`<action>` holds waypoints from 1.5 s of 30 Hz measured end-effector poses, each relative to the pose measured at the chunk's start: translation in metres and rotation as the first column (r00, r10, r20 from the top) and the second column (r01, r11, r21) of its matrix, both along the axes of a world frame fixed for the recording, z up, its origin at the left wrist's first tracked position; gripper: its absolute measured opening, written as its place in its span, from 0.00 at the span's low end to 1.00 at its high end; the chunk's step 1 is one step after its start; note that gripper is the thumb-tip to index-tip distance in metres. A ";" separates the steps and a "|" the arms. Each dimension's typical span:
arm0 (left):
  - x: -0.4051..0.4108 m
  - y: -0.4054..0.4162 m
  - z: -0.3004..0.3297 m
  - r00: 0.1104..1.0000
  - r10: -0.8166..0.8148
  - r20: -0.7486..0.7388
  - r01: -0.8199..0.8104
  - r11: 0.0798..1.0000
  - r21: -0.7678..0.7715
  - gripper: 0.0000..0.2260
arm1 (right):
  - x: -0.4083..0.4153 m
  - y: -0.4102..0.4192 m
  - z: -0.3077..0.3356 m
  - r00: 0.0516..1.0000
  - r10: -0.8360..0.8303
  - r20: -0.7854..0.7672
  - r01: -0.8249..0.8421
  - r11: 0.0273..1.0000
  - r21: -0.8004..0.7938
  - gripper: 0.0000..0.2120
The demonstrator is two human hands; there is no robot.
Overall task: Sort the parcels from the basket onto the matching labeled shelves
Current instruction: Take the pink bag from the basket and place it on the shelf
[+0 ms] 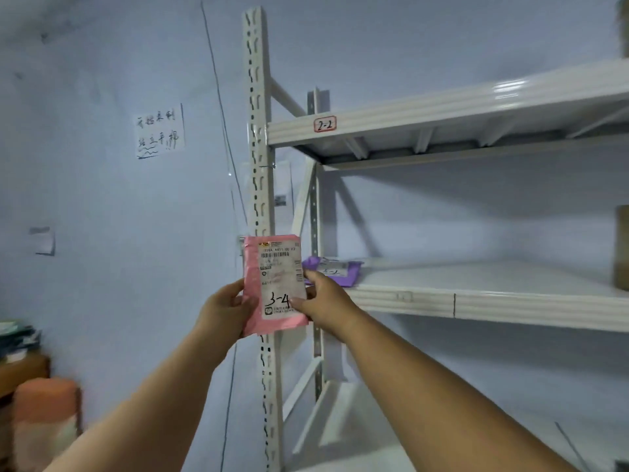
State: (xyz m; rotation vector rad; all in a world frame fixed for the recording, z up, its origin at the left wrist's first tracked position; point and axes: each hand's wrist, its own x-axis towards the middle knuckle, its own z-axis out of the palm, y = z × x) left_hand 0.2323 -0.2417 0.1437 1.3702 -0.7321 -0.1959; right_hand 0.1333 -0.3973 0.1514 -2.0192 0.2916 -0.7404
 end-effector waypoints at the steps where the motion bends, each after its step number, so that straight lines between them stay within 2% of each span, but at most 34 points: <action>1: -0.014 -0.009 0.001 0.999 -0.039 -0.009 0.039 0.999 0.006 0.13 | -0.019 -0.005 -0.001 0.999 -0.045 0.010 0.045 0.999 0.004 0.30; 9: -0.149 -0.087 0.003 0.920 -0.392 -0.027 0.393 0.920 0.017 0.10 | -0.204 -0.031 0.004 0.929 -0.368 0.023 0.367 0.929 0.033 0.29; 18: -0.299 -0.131 0.015 0.803 -0.596 -0.009 0.596 0.801 0.057 0.11 | -0.379 -0.041 0.018 0.836 -0.549 0.032 0.546 0.835 0.065 0.30; 26: -0.440 -0.181 0.022 0.702 -0.711 0.025 0.707 0.701 0.093 0.12 | -0.528 -0.066 0.014 0.749 -0.654 0.101 0.637 0.754 0.160 0.30; 30: -0.514 -0.209 0.013 0.669 -0.735 0.106 0.722 0.678 0.140 0.11 | -0.601 -0.077 0.001 0.689 -0.710 0.143 0.681 0.702 0.209 0.28; 34: -0.588 -0.235 -0.002 0.613 -0.779 0.133 0.763 0.627 0.159 0.10 | -0.670 -0.088 -0.013 0.611 -0.773 0.169 0.747 0.634 0.200 0.22; 37: -0.636 -0.265 -0.006 0.577 -0.809 0.110 0.793 0.587 0.163 0.07 | -0.715 -0.104 -0.019 0.546 -0.811 0.211 0.766 0.585 0.265 0.16; 41: -0.689 -0.303 0.003 0.560 -0.812 0.164 0.793 0.583 0.179 0.11 | -0.760 -0.142 -0.023 0.477 -0.846 0.237 0.772 0.532 0.347 0.15; 45: -0.728 -0.356 0.007 0.563 -0.796 0.224 0.778 0.602 0.182 0.10 | -0.798 -0.191 -0.025 0.455 -0.856 0.244 0.783 0.515 0.348 0.18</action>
